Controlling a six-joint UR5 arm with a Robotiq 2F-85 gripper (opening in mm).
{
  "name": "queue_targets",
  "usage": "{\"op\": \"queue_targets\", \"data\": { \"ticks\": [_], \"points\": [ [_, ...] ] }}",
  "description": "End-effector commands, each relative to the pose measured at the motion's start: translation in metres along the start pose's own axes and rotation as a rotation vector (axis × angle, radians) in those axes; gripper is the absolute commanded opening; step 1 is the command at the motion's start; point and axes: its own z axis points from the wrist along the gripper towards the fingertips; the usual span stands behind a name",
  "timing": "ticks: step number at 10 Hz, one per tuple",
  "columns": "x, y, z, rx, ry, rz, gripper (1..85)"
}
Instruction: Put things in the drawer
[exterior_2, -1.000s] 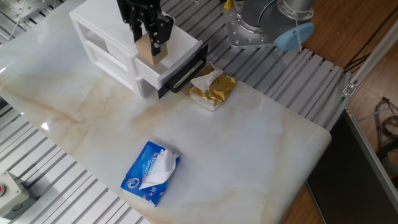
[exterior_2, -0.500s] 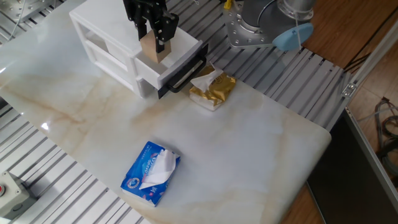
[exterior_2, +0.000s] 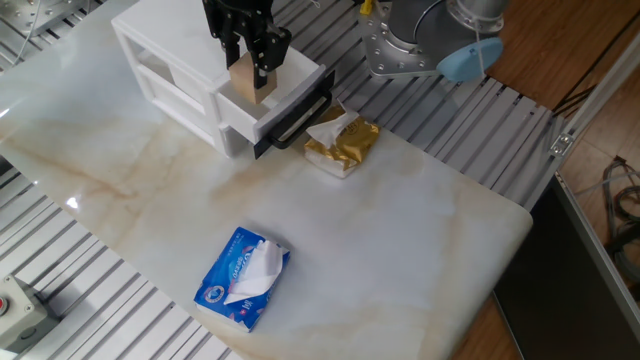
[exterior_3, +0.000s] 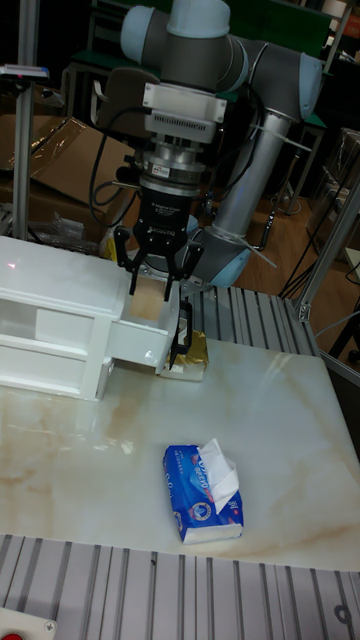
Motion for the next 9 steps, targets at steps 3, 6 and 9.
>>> {"op": "queue_targets", "data": {
  "ticks": [3,6,9],
  "points": [
    [0.008,0.008,0.011,-0.010,-0.021,0.006,1.0],
    [0.009,0.009,0.020,-0.019,-0.038,-0.008,1.0],
    [0.013,0.012,0.023,-0.029,-0.027,-0.014,1.0]
  ]
}}
